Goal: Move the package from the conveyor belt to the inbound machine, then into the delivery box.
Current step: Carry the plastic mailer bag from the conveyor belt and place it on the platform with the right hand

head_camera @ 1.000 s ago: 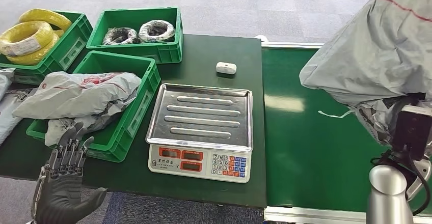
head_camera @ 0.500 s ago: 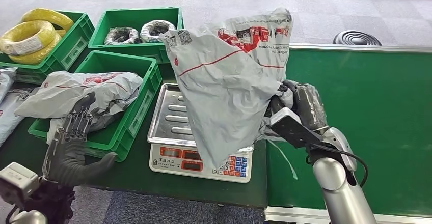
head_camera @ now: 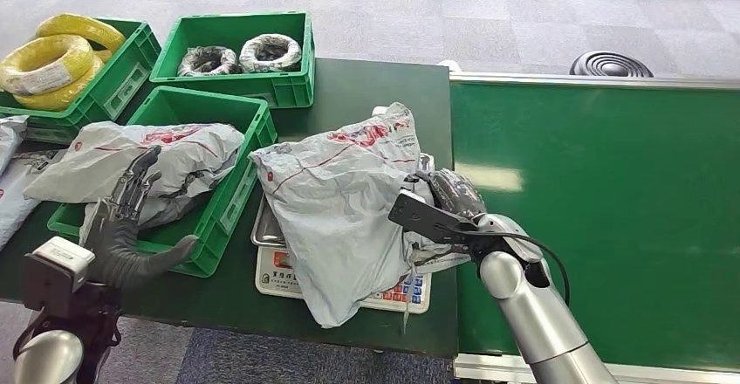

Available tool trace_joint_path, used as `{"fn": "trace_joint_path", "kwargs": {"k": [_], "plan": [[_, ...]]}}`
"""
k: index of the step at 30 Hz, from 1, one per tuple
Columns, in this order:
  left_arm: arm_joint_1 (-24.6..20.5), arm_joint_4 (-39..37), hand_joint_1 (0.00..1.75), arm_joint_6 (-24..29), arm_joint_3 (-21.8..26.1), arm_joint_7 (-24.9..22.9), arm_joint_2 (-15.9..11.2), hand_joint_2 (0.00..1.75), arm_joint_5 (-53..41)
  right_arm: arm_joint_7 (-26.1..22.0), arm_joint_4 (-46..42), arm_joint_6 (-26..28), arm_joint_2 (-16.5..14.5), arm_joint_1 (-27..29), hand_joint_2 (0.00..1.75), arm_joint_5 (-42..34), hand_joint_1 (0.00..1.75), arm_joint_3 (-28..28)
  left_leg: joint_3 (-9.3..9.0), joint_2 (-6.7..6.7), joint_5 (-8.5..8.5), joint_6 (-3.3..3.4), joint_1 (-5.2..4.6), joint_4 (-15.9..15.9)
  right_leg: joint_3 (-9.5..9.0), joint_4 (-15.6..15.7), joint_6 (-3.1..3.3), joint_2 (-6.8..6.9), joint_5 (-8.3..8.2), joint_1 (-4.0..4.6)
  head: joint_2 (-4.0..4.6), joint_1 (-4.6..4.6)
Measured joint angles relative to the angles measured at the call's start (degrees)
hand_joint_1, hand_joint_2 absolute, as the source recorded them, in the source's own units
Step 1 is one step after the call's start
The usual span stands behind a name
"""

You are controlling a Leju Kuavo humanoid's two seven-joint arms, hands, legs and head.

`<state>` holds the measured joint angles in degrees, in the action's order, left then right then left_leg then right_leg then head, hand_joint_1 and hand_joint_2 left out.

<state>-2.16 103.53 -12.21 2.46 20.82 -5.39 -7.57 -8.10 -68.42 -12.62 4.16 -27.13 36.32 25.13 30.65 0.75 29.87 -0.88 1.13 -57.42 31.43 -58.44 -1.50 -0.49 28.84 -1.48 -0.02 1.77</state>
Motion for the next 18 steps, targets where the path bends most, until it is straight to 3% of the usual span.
{"fn": "trace_joint_path", "kwargs": {"k": [7, 13, 18], "plan": [[-0.7, -0.4, 0.00, 6.1, -5.7, -2.9, -0.2, 1.75, -7.5, -11.0, 3.3, 9.9, -2.7, -1.0, 1.75, -6.6, 0.00, -2.8, 0.00, 0.00, 0.00, 0.00, 0.00, 0.0, 0.04, 0.0, 0.00, 0.00, 0.00, 0.00, 0.00, 0.00], [-4.5, -3.1, 0.00, 10.1, -14.3, -7.2, -0.8, 1.75, -11.0, -13.8, 1.9, 7.2, -3.3, 0.3, 1.75, -14.6, 0.00, -3.9, 0.00, 0.06, 0.00, 0.00, 0.00, 0.0, 0.04, 0.0, 0.00, 0.02, -0.01, 0.00, 0.00, 0.00], [-7.6, -6.5, 0.00, 11.1, -21.9, -12.4, -0.7, 1.75, -13.4, -14.4, -2.4, 7.9, -3.2, 3.8, 1.75, -16.5, 0.00, -4.1, 0.01, 0.02, 0.01, 0.00, 0.00, 0.0, 0.09, 0.0, 0.00, -0.03, -0.01, 0.00, 0.00, 0.01]]}}
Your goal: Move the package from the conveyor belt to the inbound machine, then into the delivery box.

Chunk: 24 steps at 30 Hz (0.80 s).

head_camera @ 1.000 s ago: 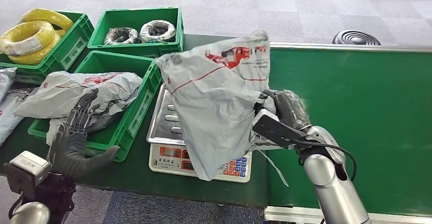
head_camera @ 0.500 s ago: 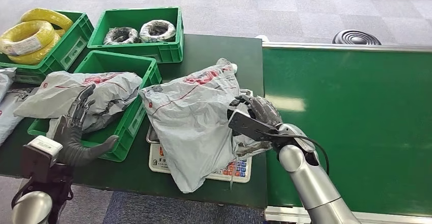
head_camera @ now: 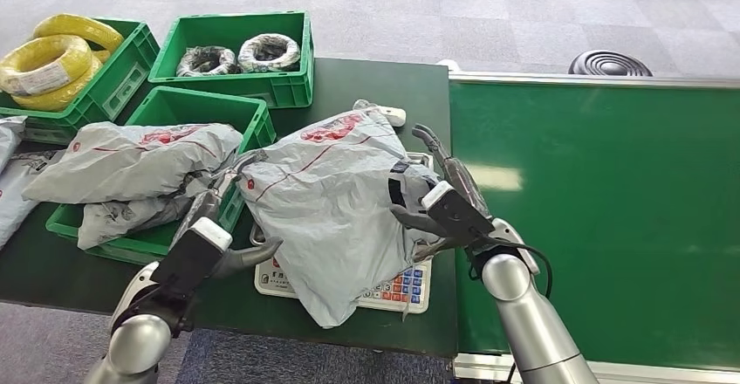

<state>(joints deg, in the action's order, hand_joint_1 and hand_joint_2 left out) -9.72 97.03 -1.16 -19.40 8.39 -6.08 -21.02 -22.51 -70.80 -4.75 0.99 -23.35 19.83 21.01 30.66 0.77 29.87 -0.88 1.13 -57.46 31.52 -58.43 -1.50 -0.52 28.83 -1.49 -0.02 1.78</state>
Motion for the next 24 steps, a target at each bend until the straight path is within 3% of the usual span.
{"fn": "trace_joint_path", "kwargs": {"k": [9, 15, 21, 22, 24], "plan": [[-5.6, -10.5, 0.00, 3.7, -10.2, -9.4, 4.1, 1.75, -8.3, -2.3, -14.8, 9.2, 0.3, 10.5, 1.75, -3.2, 0.00, -1.6, 0.10, 0.01, 0.01, 0.00, 0.00, 0.0, 0.09, 0.0, 0.00, 0.00, 0.00, 0.00, 0.00, 0.00], [-10.1, -19.7, 0.00, 8.4, -12.2, -13.3, 7.4, 1.75, -15.0, -2.8, -29.0, 15.8, 0.2, 16.5, 1.75, -5.8, 0.00, -4.4, 0.13, 0.01, 0.01, 0.00, 0.00, 0.0, 0.11, 0.0, 0.00, 0.00, -0.01, 0.00, 0.00, 0.01], [-14.2, -28.9, 0.00, 12.9, -13.3, -15.3, 10.1, 1.75, -22.0, -3.4, -38.8, 18.7, -0.3, 19.9, 1.75, -5.9, 0.00, -6.8, 0.11, -0.03, 0.01, 0.00, 0.00, 0.0, 0.10, 0.0, 0.03, -0.03, -0.04, 0.00, 0.00, 0.01], [-14.7, -29.8, 0.03, 13.2, -13.5, -15.5, 10.4, 1.75, -22.6, -3.5, -39.7, 18.8, -0.3, 20.2, 1.75, -5.8, 0.00, -7.0, 0.11, -0.04, 0.01, 0.00, 0.00, 0.0, 0.10, 0.0, 0.03, -0.03, -0.04, 0.00, 0.00, 0.01], [-15.4, -31.5, 0.81, 14.0, -13.9, -16.5, 10.8, 1.75, -25.1, -3.8, -40.9, 19.3, -0.4, 20.7, 1.75, -5.8, 0.00, -7.2, 0.11, -0.05, 0.01, 0.00, 0.00, 0.0, 0.10, 0.0, 0.03, -0.04, -0.04, 0.00, 0.00, 0.01]]}}
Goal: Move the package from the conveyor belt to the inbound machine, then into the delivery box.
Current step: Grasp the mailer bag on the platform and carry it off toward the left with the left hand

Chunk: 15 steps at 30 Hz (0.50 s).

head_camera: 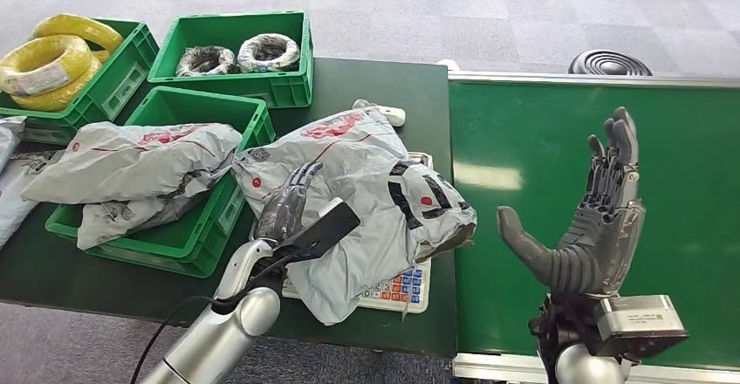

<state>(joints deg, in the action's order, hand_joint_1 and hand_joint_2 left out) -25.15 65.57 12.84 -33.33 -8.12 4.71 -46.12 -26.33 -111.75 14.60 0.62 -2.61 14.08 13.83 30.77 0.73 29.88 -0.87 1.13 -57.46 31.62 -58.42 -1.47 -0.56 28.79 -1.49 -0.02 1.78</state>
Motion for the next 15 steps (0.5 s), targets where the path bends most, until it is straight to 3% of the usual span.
{"fn": "trace_joint_path", "kwargs": {"k": [2, 3, 8, 15], "plan": [[-0.9, -1.7, 1.61, 1.3, -0.7, -1.7, 0.2, 1.75, -5.2, -0.9, -0.8, 1.1, 0.0, 0.5, 1.75, -0.2, 0.00, -0.1, 0.00, 0.00, 0.00, 0.00, 0.00, 0.0, 0.00, 0.0, 0.00, 0.00, 0.00, 0.00, 0.00, 0.00], [-1.4, -2.6, 1.68, 2.0, -1.1, -2.5, 0.3, 1.75, -8.5, -1.4, -1.1, 1.8, 0.1, 0.9, 1.75, -0.7, 0.00, -0.1, 0.00, 0.00, 0.00, 0.00, 0.00, 0.0, -0.01, 0.0, 0.00, 0.00, 0.00, 0.00, 0.00, 0.00], [-2.9, -6.3, 1.75, 2.5, -1.4, -3.7, 0.2, 1.75, -18.4, -4.3, -1.2, 4.4, 1.1, 3.0, 1.75, -5.0, 0.00, 0.2, 0.01, -0.01, 0.00, 0.00, 0.00, 0.0, -0.02, 0.0, 0.00, -0.01, 0.00, 0.00, 0.00, 0.01], [-2.7, -6.8, 1.75, -1.3, 2.1, -2.7, -1.0, 1.75, -19.1, -5.8, -0.6, 6.3, 1.9, 3.6, 1.75, -7.5, 0.00, 1.3, 0.01, -0.02, 0.00, 0.00, 0.01, 0.0, -0.02, 0.0, 0.00, -0.01, 0.00, 0.01, 0.00, 0.01]]}}
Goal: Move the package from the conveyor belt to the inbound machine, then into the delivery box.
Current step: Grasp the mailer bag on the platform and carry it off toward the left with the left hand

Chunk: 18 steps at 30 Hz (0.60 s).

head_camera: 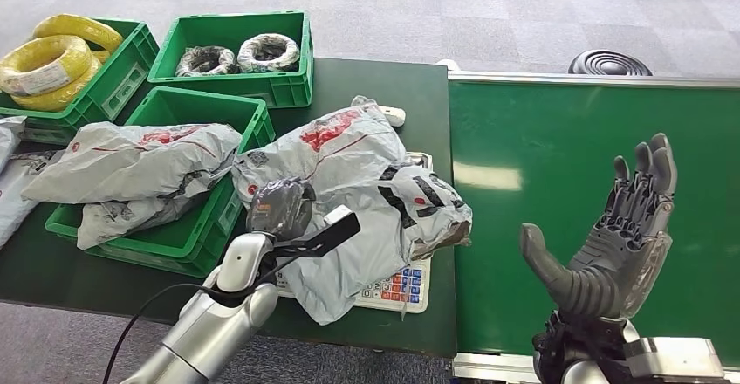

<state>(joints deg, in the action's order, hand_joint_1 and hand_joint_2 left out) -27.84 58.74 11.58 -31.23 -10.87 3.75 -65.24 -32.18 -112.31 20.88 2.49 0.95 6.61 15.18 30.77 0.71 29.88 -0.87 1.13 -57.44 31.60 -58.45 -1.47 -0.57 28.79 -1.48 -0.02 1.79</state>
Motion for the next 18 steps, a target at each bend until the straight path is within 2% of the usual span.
{"fn": "trace_joint_path", "kwargs": {"k": [7, 12, 15, 18], "plan": [[0.8, 3.2, 1.75, -2.8, 4.3, 0.9, -1.0, 1.75, 2.1, 0.0, 0.0, 1.5, 0.0, 0.1, 1.75, -0.4, 0.00, 0.5, 0.00, 0.00, 0.00, 0.00, 0.00, 0.0, 0.00, 0.0, 0.00, 0.00, 0.00, 0.00, 0.00, -0.01], [1.0, 4.5, 1.75, -2.9, 5.6, 1.0, -1.5, 1.75, 2.3, 0.0, 0.0, 1.8, 0.0, 0.1, 1.75, -0.4, 0.00, 0.5, 0.00, 0.00, 0.00, 0.00, 0.00, 0.0, 0.00, 0.0, 0.00, 0.00, 0.00, 0.00, 0.00, -0.01], [1.3, 6.2, 1.75, -1.5, 6.5, 2.1, -1.7, 1.75, 3.7, 0.0, 0.0, 2.6, 0.0, 0.4, 1.75, -0.9, 0.00, 0.4, 0.00, 0.00, 0.00, 0.00, 0.00, 0.0, 0.01, 0.0, 0.00, 0.00, 0.00, 0.00, 0.00, -0.01], [1.3, 10.7, 1.75, 2.4, 8.1, 4.4, -1.7, 1.75, 6.9, -0.1, -0.2, 3.8, 0.0, 1.5, 1.75, -1.0, 0.00, 0.1, 0.01, 0.00, 0.00, 0.00, 0.00, 0.0, 0.03, 0.0, 0.00, 0.00, 0.00, 0.00, 0.00, -0.01]]}}
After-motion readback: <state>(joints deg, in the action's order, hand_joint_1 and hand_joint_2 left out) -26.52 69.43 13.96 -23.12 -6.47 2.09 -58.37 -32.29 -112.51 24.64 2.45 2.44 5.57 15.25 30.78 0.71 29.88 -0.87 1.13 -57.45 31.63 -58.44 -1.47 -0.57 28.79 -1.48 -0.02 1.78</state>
